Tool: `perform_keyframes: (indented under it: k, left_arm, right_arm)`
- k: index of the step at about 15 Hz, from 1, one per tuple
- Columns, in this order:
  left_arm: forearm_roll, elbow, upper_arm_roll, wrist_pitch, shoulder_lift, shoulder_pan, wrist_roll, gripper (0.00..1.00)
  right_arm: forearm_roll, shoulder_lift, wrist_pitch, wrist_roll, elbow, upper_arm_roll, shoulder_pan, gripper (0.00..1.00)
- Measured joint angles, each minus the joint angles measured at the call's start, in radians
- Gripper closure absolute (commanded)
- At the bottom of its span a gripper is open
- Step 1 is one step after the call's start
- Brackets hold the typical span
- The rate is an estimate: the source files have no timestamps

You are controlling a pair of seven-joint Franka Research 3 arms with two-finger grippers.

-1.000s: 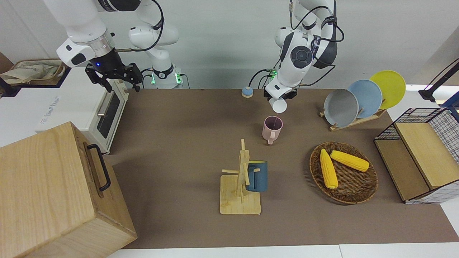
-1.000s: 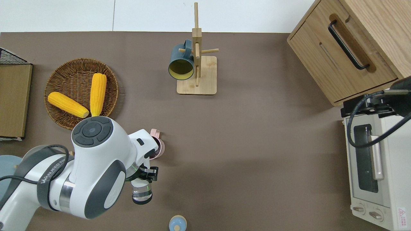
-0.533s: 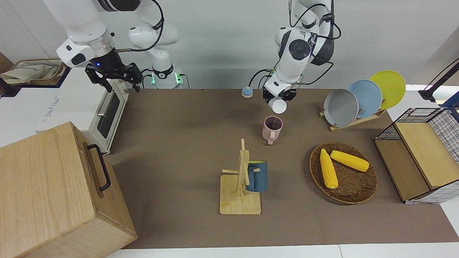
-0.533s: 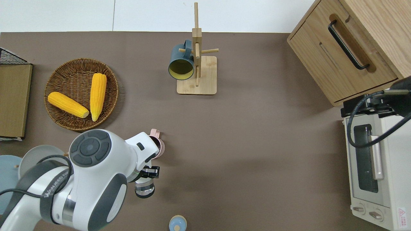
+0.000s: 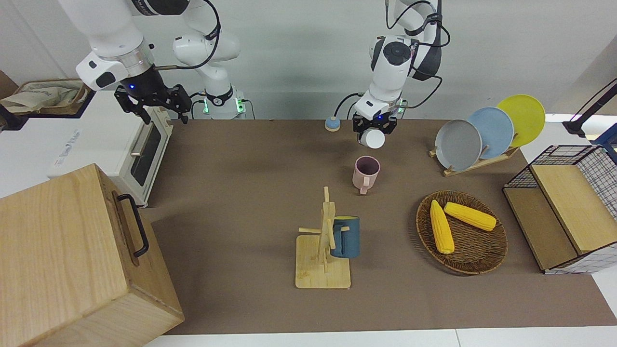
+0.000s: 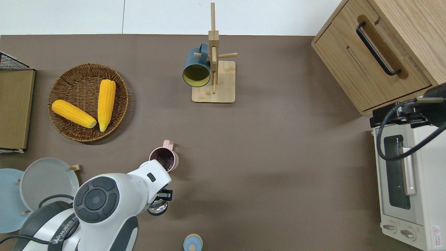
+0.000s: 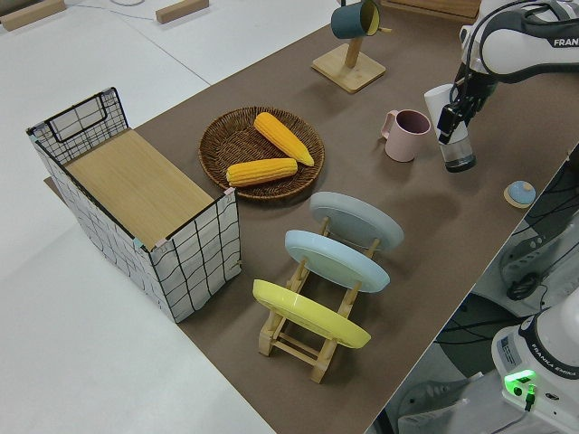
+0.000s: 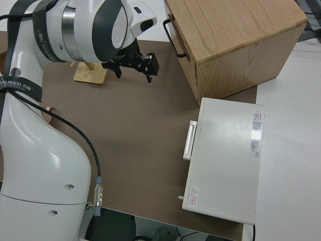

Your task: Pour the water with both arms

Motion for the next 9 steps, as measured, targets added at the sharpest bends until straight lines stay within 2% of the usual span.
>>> perform_keyframes:
  k: [6, 9]
  left_arm:
    - [0.000, -0.014, 0.012, 0.064, -0.012, 0.013, 0.000, 1.00]
    - [0.025, -0.019, 0.019, 0.096, -0.026, 0.089, 0.001, 1.00]
  right_arm:
    - [0.000, 0.000, 0.000, 0.000, 0.000, 0.000, 0.000, 0.011]
    - [0.000, 0.000, 0.000, 0.000, 0.000, 0.000, 0.000, 0.011]
